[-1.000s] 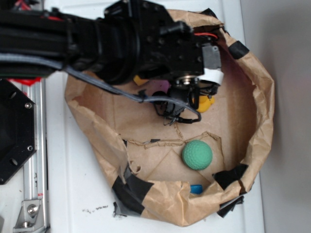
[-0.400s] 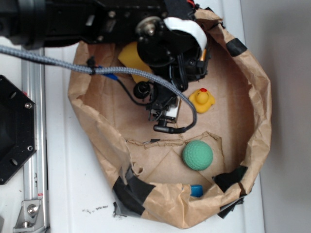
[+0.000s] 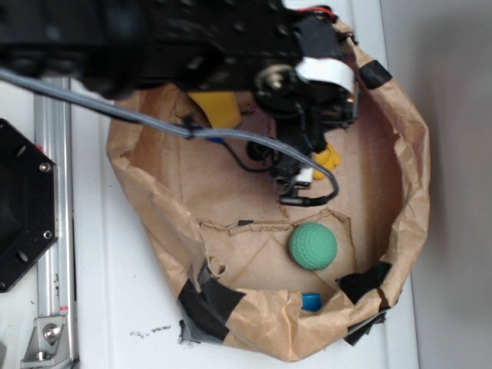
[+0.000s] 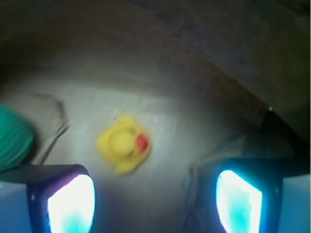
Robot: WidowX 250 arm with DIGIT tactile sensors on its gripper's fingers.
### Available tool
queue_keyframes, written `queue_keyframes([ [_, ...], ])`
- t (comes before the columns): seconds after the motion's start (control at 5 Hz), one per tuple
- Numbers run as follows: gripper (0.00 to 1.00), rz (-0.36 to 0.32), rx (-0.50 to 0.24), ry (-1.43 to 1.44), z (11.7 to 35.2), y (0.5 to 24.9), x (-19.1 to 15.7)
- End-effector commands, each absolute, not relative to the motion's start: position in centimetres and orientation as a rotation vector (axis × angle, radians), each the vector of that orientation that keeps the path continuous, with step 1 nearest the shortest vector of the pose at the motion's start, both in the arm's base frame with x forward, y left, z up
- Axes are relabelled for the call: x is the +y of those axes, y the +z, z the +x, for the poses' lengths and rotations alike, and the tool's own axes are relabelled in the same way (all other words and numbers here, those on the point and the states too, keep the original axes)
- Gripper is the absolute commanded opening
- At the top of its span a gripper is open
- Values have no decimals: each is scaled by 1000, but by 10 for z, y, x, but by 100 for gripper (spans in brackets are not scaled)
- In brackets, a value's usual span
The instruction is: Grab the yellow duck.
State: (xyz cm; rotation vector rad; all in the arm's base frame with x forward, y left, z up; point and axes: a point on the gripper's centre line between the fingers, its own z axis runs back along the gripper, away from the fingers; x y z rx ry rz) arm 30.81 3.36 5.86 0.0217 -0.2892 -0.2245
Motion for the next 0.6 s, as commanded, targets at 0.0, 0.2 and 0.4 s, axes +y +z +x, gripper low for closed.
queue_keyframes([
  [0.0, 100, 65, -264, -237, 332, 37, 30],
  [0.2, 0, 97, -209, -239, 329, 17, 26],
  [0.4, 0, 122, -178, -262, 321, 7, 24],
])
